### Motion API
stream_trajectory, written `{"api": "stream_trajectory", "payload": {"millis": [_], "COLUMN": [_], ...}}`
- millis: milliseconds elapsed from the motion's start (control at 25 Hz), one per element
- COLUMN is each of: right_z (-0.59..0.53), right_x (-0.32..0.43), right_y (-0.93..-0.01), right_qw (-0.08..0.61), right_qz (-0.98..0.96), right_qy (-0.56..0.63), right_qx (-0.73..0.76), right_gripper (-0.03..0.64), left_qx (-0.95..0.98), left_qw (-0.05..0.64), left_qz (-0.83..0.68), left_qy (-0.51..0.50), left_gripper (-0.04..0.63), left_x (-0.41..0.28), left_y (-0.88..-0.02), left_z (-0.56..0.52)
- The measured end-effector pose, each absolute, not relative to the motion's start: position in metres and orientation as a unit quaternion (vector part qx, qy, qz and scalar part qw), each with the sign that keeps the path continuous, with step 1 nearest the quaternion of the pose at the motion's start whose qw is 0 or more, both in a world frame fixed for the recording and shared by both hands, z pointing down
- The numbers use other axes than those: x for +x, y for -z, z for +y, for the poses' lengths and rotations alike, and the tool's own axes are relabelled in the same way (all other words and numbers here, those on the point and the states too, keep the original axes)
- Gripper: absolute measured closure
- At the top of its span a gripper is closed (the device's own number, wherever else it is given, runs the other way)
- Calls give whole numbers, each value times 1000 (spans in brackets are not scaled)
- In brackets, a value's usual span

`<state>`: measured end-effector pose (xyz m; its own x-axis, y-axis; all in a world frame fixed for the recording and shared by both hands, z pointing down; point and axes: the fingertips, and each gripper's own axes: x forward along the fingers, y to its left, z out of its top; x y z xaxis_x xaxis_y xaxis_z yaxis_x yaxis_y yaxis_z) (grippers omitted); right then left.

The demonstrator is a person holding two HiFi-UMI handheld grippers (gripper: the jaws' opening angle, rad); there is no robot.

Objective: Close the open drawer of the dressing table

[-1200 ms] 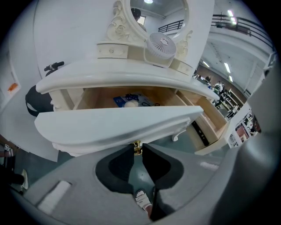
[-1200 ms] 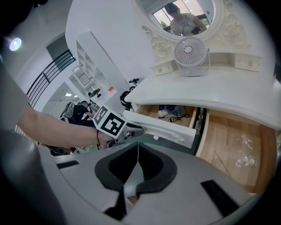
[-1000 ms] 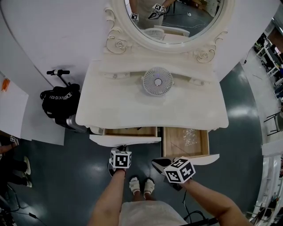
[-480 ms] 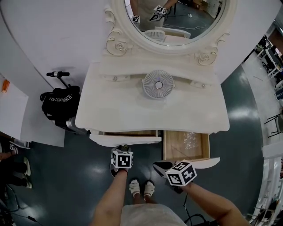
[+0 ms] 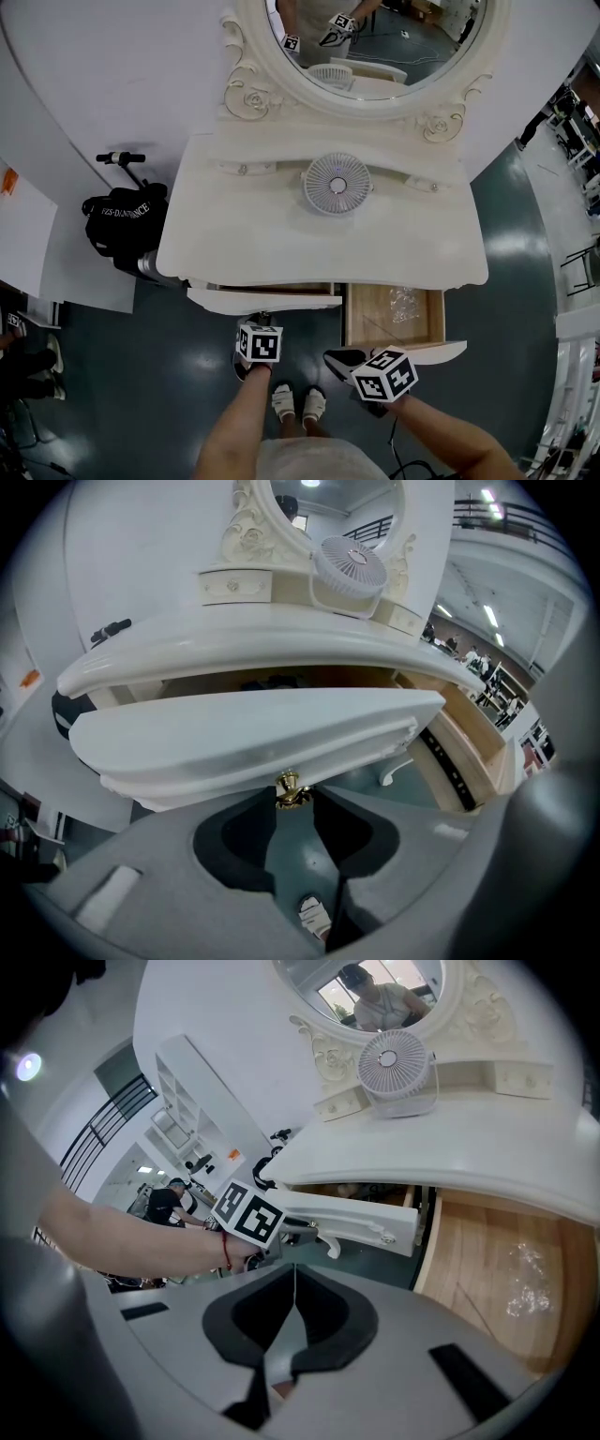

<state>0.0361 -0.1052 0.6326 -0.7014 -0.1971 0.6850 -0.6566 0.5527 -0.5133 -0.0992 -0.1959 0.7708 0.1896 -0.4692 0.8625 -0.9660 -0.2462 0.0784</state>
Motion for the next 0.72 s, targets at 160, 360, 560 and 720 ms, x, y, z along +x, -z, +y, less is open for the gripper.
{"api": "stream_trajectory", "payload": {"millis": [160, 360, 560, 720], "right_z": [-109, -113, -119, -123], "right_x": [38, 41, 40, 39], "right_y": [-633, -636, -637, -639], "right_qw": [286, 285, 283, 284], "right_qz": [-831, -830, -830, -831], "right_qy": [-399, -401, -402, -401], "right_qx": [259, 261, 262, 262], "right_gripper": [598, 598, 598, 598], "left_qx": [700, 703, 705, 706], "left_qw": [333, 329, 327, 327], "left_qz": [-513, -513, -513, -512], "left_qy": [-370, -367, -363, -364], "left_gripper": [465, 466, 466, 466], "left_x": [-99, -98, -98, -98], "left_y": [-769, -770, -770, -770], "left_z": [-201, -209, -217, -223]}}
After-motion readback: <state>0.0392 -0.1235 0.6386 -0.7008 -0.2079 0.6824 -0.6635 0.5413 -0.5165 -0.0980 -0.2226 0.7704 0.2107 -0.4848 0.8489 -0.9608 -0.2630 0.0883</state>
